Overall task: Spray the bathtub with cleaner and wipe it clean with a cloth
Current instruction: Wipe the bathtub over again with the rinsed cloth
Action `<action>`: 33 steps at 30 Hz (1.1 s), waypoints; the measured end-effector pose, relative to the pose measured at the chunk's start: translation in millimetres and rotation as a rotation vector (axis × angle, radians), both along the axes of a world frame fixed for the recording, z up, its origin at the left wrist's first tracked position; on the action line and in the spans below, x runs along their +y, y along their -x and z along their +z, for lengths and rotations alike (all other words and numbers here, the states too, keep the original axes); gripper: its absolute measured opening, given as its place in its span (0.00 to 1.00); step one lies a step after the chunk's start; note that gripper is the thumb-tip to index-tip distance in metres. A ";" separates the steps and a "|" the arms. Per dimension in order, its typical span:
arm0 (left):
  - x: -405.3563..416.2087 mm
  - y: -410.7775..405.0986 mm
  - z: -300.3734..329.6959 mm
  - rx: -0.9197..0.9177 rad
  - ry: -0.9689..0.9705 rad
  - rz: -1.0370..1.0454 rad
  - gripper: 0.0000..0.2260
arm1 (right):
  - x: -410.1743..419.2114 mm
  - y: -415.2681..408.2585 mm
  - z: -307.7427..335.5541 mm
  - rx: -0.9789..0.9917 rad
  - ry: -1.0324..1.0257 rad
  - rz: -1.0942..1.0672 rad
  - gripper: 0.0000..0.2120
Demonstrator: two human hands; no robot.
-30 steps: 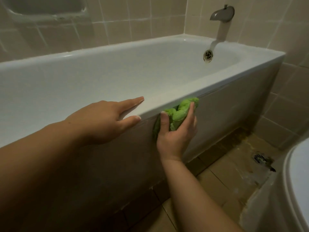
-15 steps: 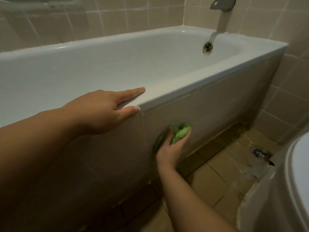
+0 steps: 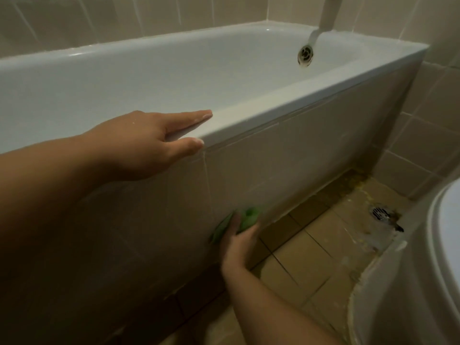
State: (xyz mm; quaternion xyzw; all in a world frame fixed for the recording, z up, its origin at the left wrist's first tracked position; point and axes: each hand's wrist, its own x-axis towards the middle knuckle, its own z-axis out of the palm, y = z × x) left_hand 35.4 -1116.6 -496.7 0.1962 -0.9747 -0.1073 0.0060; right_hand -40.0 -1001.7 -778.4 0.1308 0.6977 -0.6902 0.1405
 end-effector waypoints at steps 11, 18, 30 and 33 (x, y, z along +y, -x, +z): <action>1.7 2.5 -1.1 0.069 -0.052 -0.035 0.29 | -1.5 55.6 -51.3 -0.020 -0.083 -0.059 0.31; -4.5 4.6 -3.2 0.157 -0.126 -0.044 0.27 | -14.4 18.6 -69.4 -0.028 -0.010 -0.039 0.34; -10.5 14.5 -3.6 0.155 -0.108 -0.076 0.26 | -2.7 21.5 -36.8 -0.195 0.054 -0.005 0.40; -10.7 16.2 -4.0 0.135 -0.109 -0.073 0.27 | -3.8 47.5 35.1 0.106 0.074 -0.140 0.35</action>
